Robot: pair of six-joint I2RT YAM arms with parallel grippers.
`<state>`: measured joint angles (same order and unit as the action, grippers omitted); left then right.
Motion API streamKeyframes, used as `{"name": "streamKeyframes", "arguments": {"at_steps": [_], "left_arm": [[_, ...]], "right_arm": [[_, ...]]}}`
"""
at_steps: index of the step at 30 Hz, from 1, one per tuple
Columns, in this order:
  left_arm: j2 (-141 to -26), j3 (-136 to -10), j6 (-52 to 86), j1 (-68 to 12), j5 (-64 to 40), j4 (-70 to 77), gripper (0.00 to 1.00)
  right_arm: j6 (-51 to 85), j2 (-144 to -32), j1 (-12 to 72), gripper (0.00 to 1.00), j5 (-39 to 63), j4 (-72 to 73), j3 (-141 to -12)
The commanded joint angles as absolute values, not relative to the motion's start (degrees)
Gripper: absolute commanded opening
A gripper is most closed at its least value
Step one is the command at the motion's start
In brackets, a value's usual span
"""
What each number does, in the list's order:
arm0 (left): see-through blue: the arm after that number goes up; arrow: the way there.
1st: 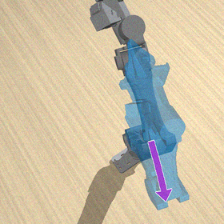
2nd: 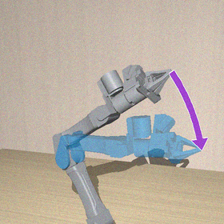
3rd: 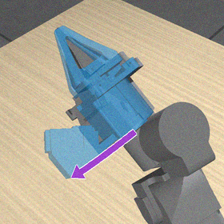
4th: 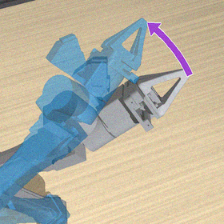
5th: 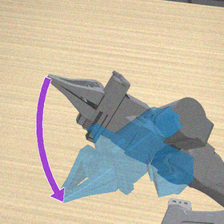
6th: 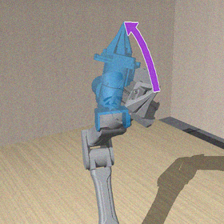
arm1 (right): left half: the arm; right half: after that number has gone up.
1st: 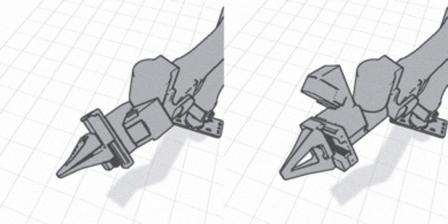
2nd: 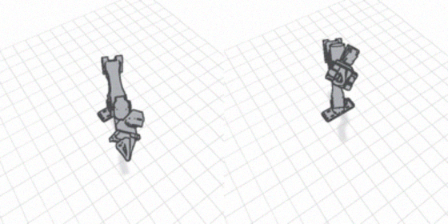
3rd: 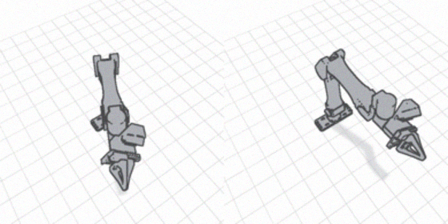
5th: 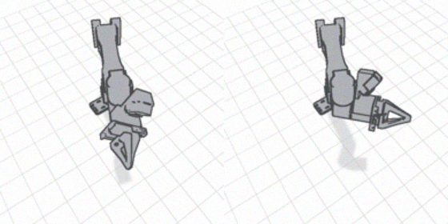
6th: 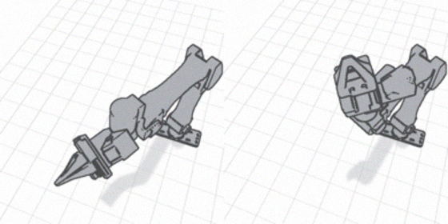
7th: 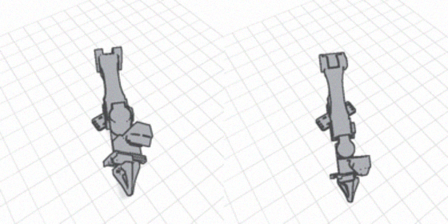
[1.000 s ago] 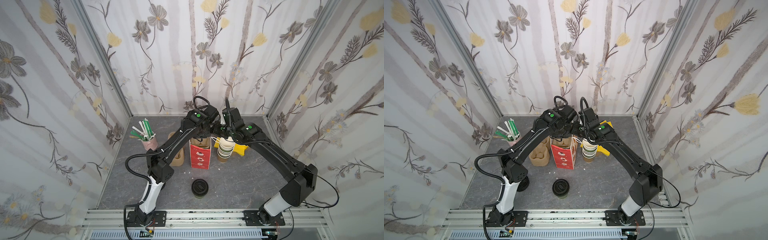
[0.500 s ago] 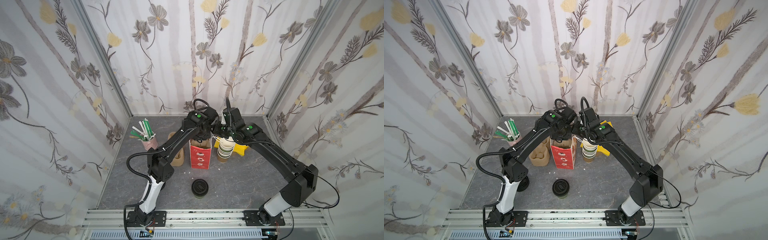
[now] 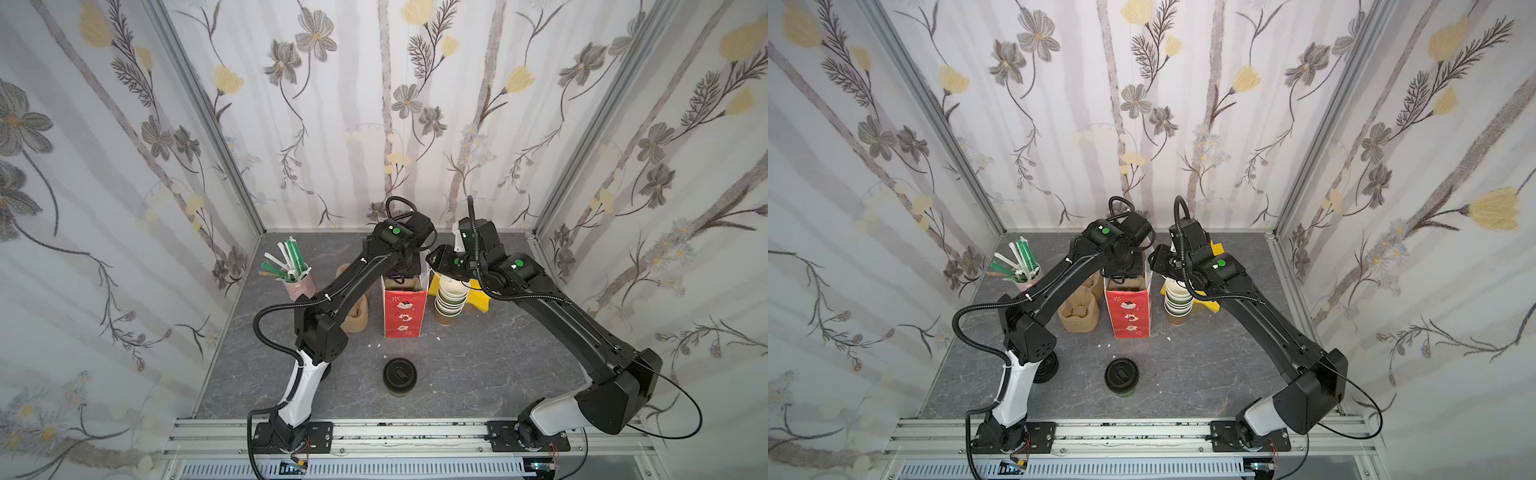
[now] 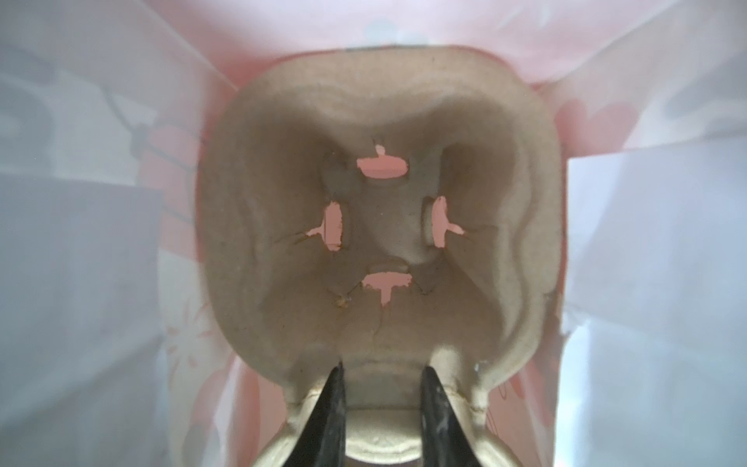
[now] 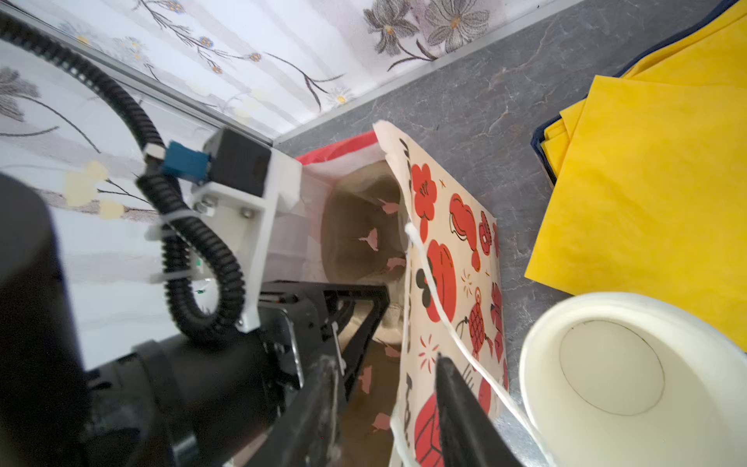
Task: Pack a coffee takeout order
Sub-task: Place the cup tray in the takeout bag.
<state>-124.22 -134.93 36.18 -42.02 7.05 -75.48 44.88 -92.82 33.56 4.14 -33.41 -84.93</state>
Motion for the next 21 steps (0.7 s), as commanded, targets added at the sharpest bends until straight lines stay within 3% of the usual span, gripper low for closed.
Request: {"name": "streamKeyframes", "arguments": {"at_steps": [1,21], "left_arm": [[-124.93,-134.99,36.31,-41.79,7.11,-74.79,0.21],[-127.84,-133.07,38.23,-41.75,7.6,-74.56,0.2]], "right_arm": [[44.45,-92.02,33.4,0.38,3.83,-33.49,-82.86],[44.05,-92.72,33.43,0.05,9.47,-31.41,-81.02]]}}
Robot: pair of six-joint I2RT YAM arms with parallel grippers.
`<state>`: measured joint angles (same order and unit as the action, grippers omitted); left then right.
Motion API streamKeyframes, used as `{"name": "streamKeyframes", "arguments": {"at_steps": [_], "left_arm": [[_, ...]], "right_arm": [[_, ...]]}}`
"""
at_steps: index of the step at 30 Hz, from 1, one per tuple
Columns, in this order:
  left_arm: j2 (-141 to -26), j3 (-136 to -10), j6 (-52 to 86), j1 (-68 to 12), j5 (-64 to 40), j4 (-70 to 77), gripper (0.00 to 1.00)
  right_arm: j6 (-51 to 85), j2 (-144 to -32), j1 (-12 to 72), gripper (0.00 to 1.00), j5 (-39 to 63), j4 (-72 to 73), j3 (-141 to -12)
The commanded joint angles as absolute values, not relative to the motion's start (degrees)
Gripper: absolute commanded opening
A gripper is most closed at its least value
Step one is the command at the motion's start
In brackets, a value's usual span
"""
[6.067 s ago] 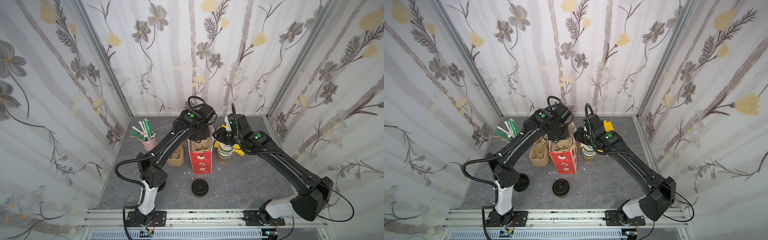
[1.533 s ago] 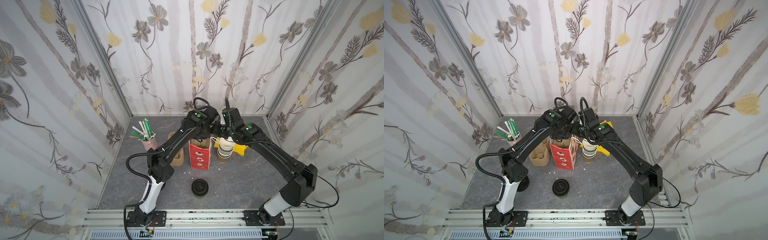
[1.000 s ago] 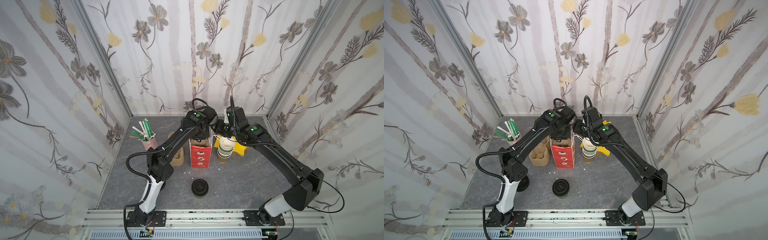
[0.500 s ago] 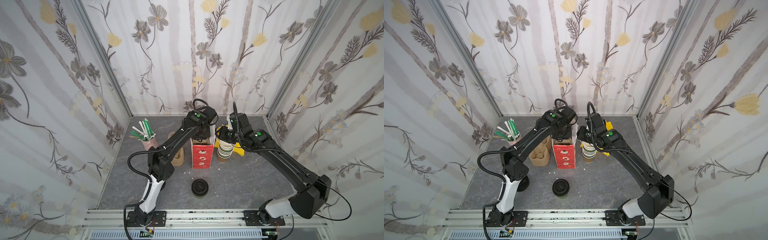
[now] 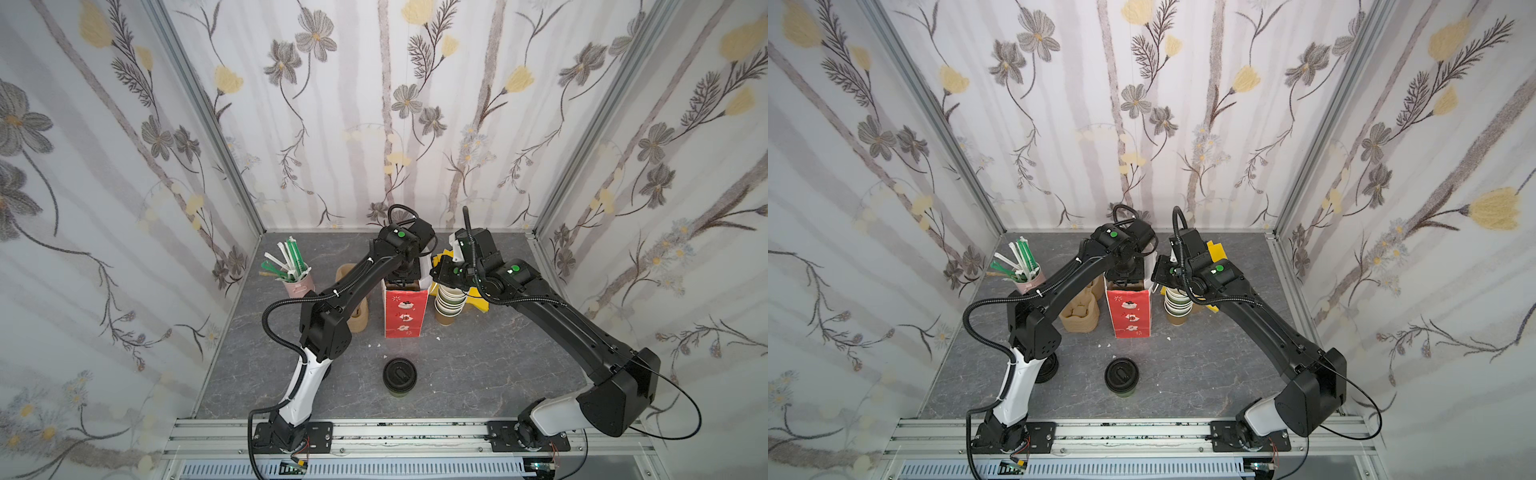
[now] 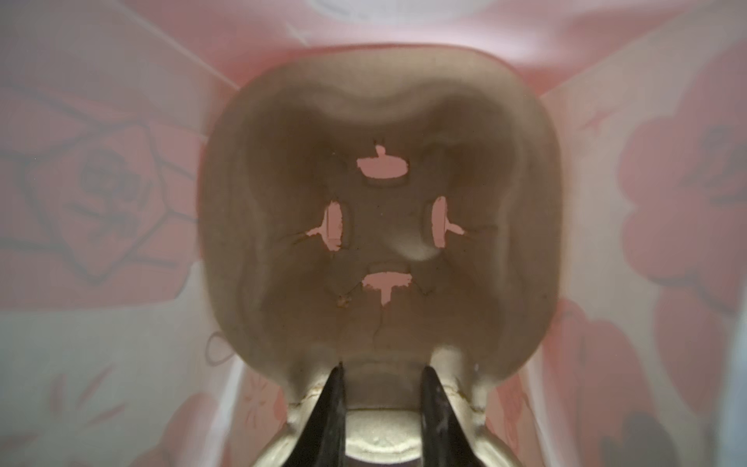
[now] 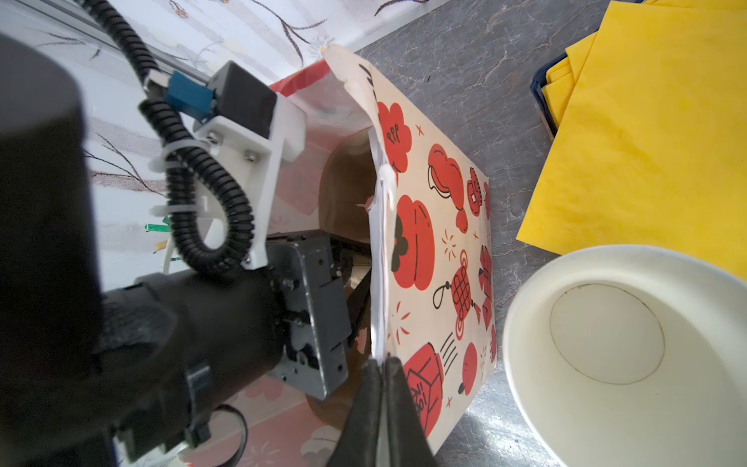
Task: Pack a coffee takeout order
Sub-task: Place the cup tray in the takeout bag.
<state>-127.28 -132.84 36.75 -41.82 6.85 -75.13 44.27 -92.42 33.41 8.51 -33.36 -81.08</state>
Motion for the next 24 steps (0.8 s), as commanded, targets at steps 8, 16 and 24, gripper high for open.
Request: {"name": "streamKeyframes", "arguments": {"at_steps": [8,16,24], "left_arm": [[-129.7,-132.94,39.33,-41.49,8.14,-73.87,0.2],[-131.61,-132.97,39.16,-41.26,6.08,-72.69,0.19],[-132.46,-131.47,38.17,-40.97,4.75,-72.24,0.2]], "right_arm": [[44.45,-92.89,33.48,0.0,9.45,-31.17,-80.86],[44.82,-92.87,33.43,0.0,9.44,-30.87,-80.61],[44.83,-93.05,33.46,0.0,9.29,-30.82,-80.56]]}}
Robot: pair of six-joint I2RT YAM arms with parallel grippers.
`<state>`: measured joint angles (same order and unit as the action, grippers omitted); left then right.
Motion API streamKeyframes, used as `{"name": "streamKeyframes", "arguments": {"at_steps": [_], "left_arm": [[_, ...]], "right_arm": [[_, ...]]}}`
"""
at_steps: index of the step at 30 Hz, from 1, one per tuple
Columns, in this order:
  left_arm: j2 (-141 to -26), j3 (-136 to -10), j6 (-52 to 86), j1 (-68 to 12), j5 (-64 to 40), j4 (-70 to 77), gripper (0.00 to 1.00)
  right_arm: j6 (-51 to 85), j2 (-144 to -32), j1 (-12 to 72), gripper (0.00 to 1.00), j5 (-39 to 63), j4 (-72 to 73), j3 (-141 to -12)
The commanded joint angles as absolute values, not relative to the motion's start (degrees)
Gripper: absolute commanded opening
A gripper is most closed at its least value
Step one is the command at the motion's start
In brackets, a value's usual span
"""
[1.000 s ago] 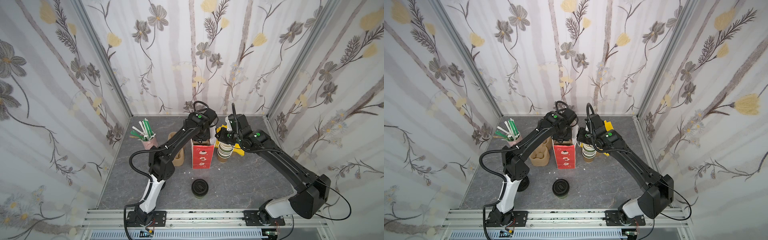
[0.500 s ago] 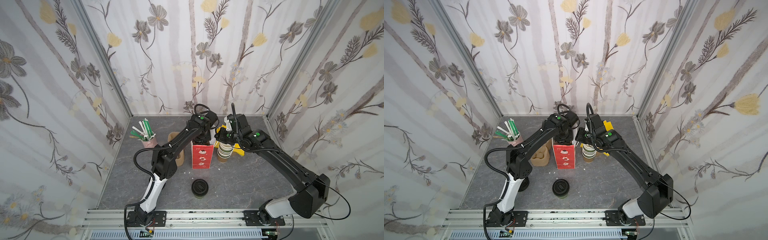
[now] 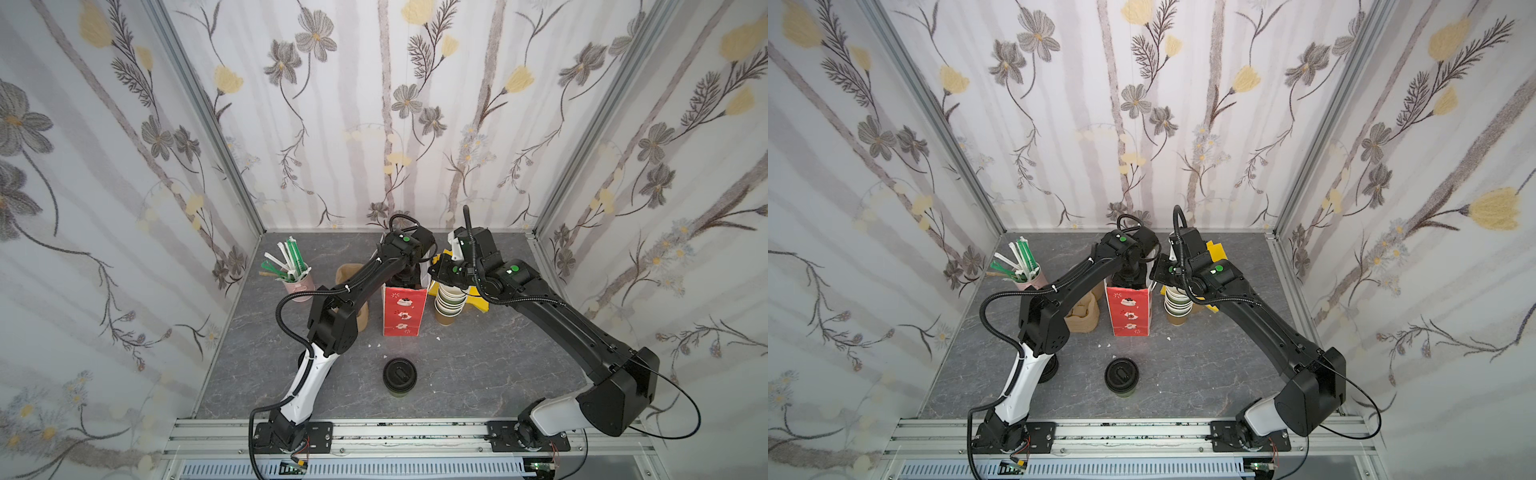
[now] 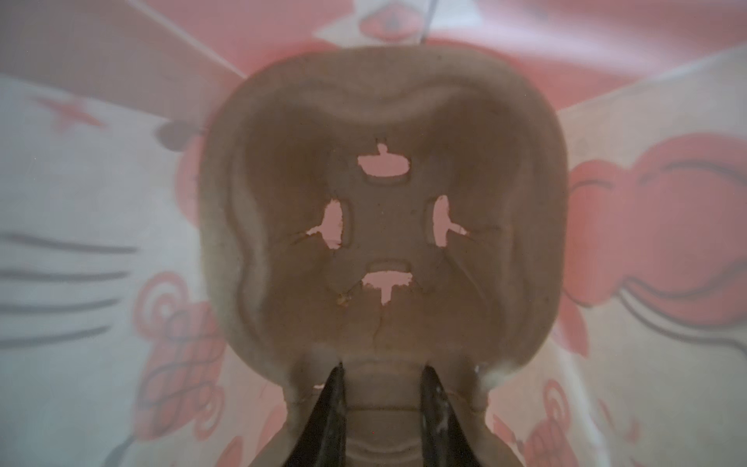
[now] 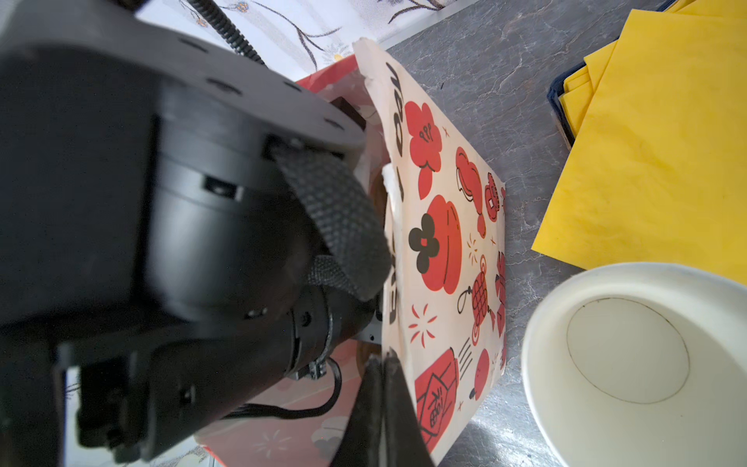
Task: Pack a coffee takeout order
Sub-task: Place the cup tray in the takeout bag.
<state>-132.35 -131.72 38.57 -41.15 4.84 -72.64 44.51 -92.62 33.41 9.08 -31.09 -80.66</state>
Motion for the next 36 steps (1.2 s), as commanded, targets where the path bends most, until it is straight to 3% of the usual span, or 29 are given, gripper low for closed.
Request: {"name": "streamKeyframes", "arguments": {"at_steps": [1,15,23,30,36], "left_arm": [[-132.52,-131.32,38.07,-40.96,4.66,-72.17,0.2],[-133.51,-127.68,37.11,-40.52,2.81,-69.91,0.21],[-133.22,-125.25,37.01,-40.41,2.99,-68.21,0.28],[-132.99,-124.98,36.91,-40.15,3.24,-67.85,0.35],[-131.32,-125.24,37.27,-40.03,3.97,-67.68,0.52]], "right_arm": [[44.78,-93.08,33.48,0.0,9.32,-30.8,-80.52],[44.91,-93.43,33.49,0.0,9.14,-30.51,-80.7],[44.91,-93.71,33.48,0.0,9.05,-30.5,-80.63],[44.95,-93.82,33.47,0.0,9.05,-30.45,-80.69],[44.91,-94.13,33.48,0.0,9.16,-30.54,-81.04]]}}
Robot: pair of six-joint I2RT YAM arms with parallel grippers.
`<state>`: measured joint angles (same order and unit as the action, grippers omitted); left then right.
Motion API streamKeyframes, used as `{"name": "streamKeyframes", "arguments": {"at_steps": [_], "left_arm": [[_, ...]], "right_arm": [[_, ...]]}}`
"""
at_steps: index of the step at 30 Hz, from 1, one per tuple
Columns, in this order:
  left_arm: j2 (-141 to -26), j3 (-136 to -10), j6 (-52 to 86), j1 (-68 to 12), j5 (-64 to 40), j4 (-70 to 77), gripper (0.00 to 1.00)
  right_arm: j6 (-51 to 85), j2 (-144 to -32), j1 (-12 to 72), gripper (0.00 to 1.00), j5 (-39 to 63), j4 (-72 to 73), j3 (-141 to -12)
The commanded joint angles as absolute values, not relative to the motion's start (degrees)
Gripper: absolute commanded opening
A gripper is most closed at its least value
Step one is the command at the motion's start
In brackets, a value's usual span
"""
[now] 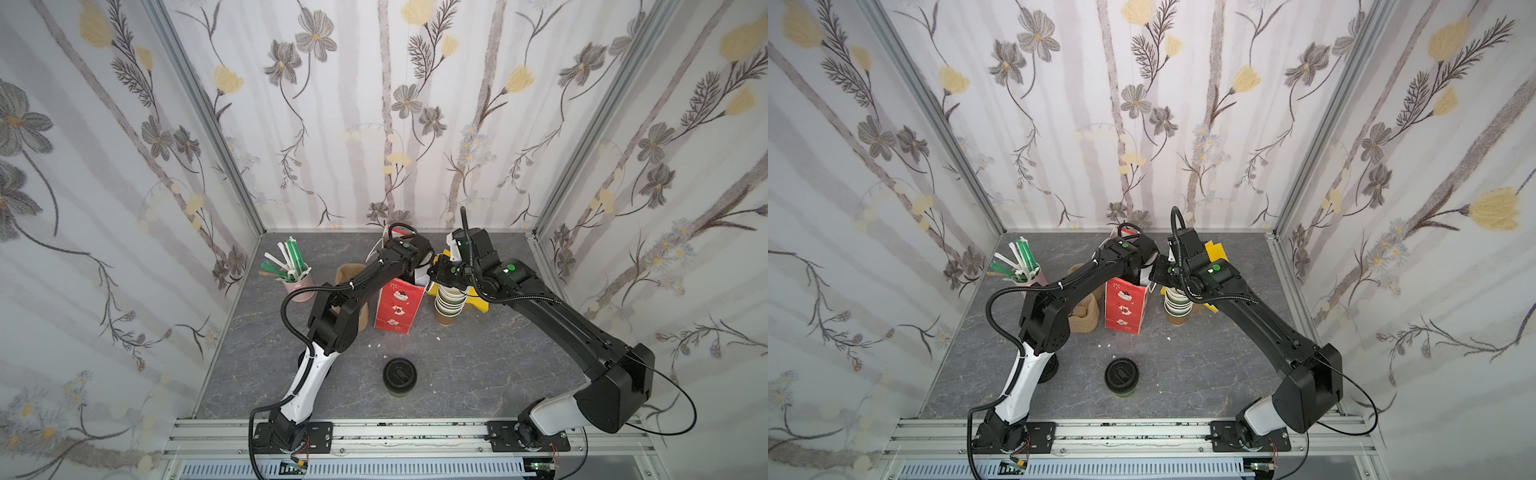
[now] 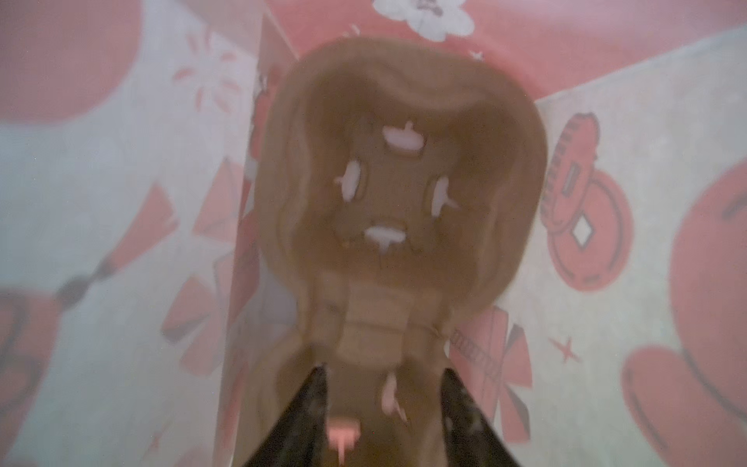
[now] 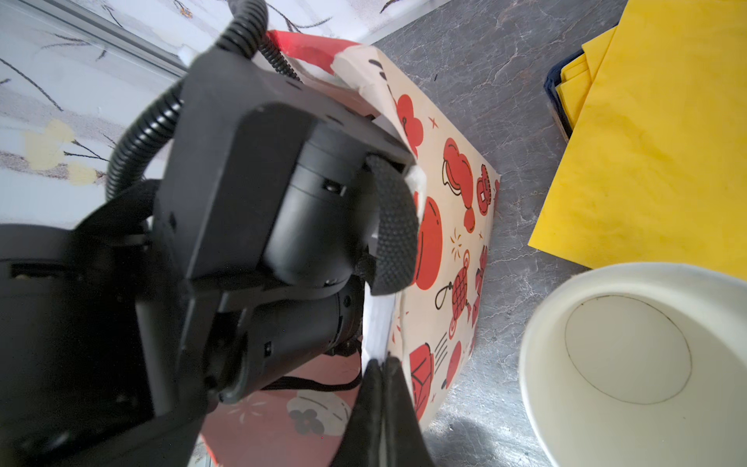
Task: Pack a coffee takeout order
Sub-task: Place the cup tray in the takeout bag.
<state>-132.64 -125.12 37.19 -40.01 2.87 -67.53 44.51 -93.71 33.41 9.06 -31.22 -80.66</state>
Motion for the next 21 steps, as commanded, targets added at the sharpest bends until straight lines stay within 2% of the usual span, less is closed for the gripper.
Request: {"name": "streamKeyframes", "arguments": {"at_steps": [1,7,12,21], "left_arm": [[-131.01,-125.29,37.38,-39.99,3.96,-67.68,0.54],[-129.18,-125.88,37.81,-40.09,3.65,-67.68,0.55],[-127.55,-127.15,38.57,-40.45,3.68,-67.59,0.49],[-125.62,-127.97,39.72,-40.52,4.66,-67.6,0.45]], "right_arm": [[44.96,-94.13,33.47,0.0,9.28,-30.54,-81.14],[44.82,-94.42,33.42,0.0,9.31,-30.59,-81.43],[44.67,-94.41,33.49,0.0,9.16,-30.73,-81.55],[43.86,-94.74,33.49,0.0,7.99,-31.89,-82.62]]}}
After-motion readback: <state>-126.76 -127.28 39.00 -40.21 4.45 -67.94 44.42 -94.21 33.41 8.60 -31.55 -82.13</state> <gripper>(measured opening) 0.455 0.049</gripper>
